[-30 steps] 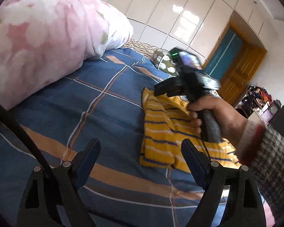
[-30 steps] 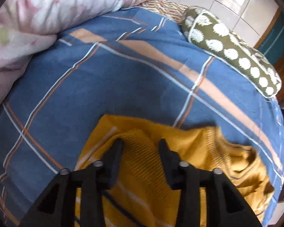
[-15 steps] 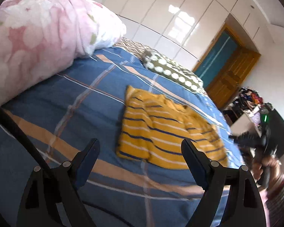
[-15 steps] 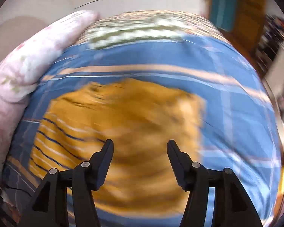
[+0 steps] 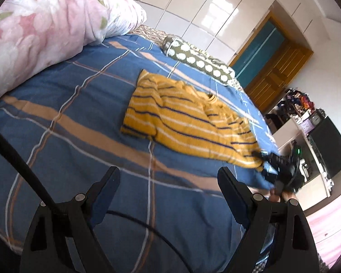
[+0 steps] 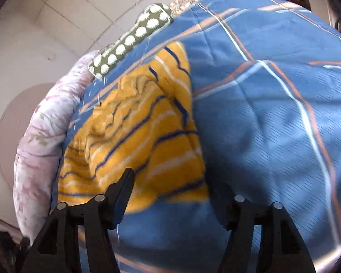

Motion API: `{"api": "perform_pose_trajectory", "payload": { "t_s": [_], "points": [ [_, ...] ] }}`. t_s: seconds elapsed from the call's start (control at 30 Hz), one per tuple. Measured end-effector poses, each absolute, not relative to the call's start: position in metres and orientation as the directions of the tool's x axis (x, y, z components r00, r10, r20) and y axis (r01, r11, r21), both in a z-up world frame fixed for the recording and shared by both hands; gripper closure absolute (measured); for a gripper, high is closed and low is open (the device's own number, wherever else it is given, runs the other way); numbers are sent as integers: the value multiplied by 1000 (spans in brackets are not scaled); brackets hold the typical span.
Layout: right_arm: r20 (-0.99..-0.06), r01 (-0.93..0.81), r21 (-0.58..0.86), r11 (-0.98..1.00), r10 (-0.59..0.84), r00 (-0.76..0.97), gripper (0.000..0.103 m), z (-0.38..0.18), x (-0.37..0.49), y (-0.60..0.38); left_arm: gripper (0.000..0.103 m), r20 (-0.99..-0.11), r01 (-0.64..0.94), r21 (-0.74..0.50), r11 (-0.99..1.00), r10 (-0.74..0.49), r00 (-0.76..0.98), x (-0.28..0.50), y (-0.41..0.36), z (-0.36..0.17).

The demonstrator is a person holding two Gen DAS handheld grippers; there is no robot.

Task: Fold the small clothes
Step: 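Grasp the sweater's end with the right tool and fold it over in half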

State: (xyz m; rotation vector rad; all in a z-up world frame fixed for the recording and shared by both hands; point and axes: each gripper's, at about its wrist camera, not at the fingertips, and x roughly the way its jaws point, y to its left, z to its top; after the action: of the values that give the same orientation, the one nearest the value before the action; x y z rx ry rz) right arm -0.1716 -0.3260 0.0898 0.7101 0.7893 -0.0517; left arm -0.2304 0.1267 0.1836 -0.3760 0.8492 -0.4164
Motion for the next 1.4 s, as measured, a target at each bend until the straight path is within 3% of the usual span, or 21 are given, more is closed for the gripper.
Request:
{"api": "perform_pose_trajectory", "payload": {
  "t_s": [0.07, 0.1, 0.13, 0.23, 0.33, 0.47, 0.77, 1.0, 1.13, 1.2, 1.4],
  "points": [
    [-647, 309, 601, 737, 223, 729, 40, 86, -159, -328, 17, -658, 200, -457, 866, -481, 580, -236, 123, 183],
    [-642, 314, 622, 717, 237, 729, 68, 84, -155, -331, 17, -666, 201, -448, 871, -475, 575, -238, 120, 183],
    [-628, 308, 661, 684, 279, 727, 82, 80, -152, -335, 17, -672, 204, -441, 874, -472, 571, -239, 118, 184],
    [-554, 278, 708, 649, 267, 788, 91, 96, -177, -350, 17, -679, 214, -429, 878, -469, 565, -243, 114, 184],
    [-530, 257, 703, 663, 247, 811, 92, 108, -208, -357, 17, -690, 211, -406, 889, -450, 567, -240, 111, 179],
    [-592, 295, 678, 673, 263, 762, 92, 88, -211, -351, 17, -705, 211, -386, 898, -434, 561, -235, 103, 175],
    [-629, 360, 683, 636, 261, 732, 92, 72, -201, -353, 17, -705, 194, -444, 875, -475, 526, -233, 126, 172],
    [-725, 395, 476, 785, 96, 682, 92, 127, -172, -321, 17, -634, 201, -519, 831, -531, 562, -250, 167, 191],
    [-702, 282, 299, 912, 10, 712, 92, 188, -126, -245, 17, -584, 200, -544, 815, -538, 607, -262, 199, 200],
    [-693, 161, 218, 963, 36, 720, 92, 205, -96, -180, 16, -566, 181, -550, 816, -523, 637, -266, 218, 202],
    [-773, -138, 74, 988, 144, 617, 92, 160, -36, -3, 16, -548, 131, -619, 775, -545, 635, -264, 257, 189]
  ]
}}
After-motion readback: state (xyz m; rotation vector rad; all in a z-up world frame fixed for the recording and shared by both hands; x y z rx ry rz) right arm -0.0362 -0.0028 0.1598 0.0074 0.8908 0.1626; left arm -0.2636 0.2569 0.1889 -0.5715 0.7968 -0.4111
